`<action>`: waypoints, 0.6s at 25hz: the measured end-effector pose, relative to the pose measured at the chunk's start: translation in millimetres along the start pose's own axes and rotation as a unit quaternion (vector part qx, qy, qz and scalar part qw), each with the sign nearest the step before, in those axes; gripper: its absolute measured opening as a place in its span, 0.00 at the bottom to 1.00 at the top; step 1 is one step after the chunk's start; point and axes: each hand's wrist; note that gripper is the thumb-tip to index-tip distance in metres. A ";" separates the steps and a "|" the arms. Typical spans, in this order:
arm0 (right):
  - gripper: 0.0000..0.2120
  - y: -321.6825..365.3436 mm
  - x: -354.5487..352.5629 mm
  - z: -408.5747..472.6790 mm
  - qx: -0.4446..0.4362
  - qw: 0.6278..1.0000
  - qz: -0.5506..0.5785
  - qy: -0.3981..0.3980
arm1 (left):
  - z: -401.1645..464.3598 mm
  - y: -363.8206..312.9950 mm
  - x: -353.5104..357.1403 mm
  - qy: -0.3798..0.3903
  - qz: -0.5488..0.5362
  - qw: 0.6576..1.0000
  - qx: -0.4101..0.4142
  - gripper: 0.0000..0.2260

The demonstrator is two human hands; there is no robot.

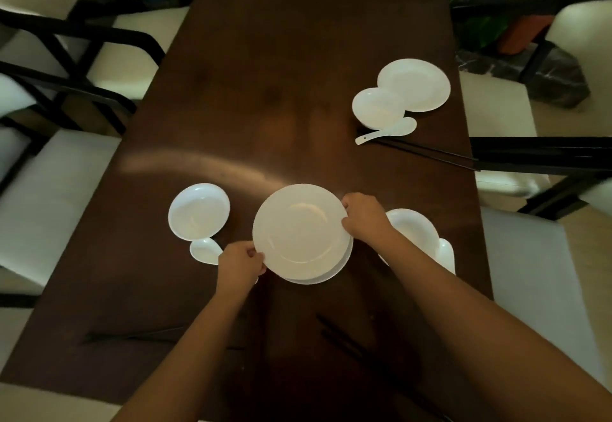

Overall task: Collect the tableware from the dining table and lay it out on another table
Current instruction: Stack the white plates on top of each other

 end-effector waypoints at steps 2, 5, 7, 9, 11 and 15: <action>0.14 0.5 7.5 2.1 -0.011 0.999 -0.037 0.001 | 2.5 3.6 2.0 0.006 0.023 1.000 0.002 0.07; 0.14 -2.6 13.1 2.2 -0.010 0.997 -0.071 -0.015 | 3.1 5.3 5.7 0.024 0.022 0.999 -0.015 0.06; 0.14 -3.7 12.6 3.8 -0.017 0.994 -0.102 -0.026 | 2.1 6.5 7.4 0.028 0.030 0.999 -0.014 0.04; 0.13 -5.2 10.3 6.8 -0.034 0.992 -0.120 -0.025 | 3.4 7.7 6.2 0.021 0.040 0.999 0.004 0.02; 0.14 -6.0 9.7 9.6 -0.049 0.993 -0.104 -0.014 | 5.0 9.0 4.2 0.017 0.017 1.000 0.004 0.03; 0.17 -6.0 10.8 7.2 -0.076 0.993 -0.086 -0.002 | 6.0 8.1 -0.7 0.022 0.077 0.996 0.049 0.07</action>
Point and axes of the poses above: each hand's wrist, its own z-axis towards the middle knuckle, its own x-axis out of the palm, y = z × x, and after that the axes turned 9 degrees about -y, right-handed
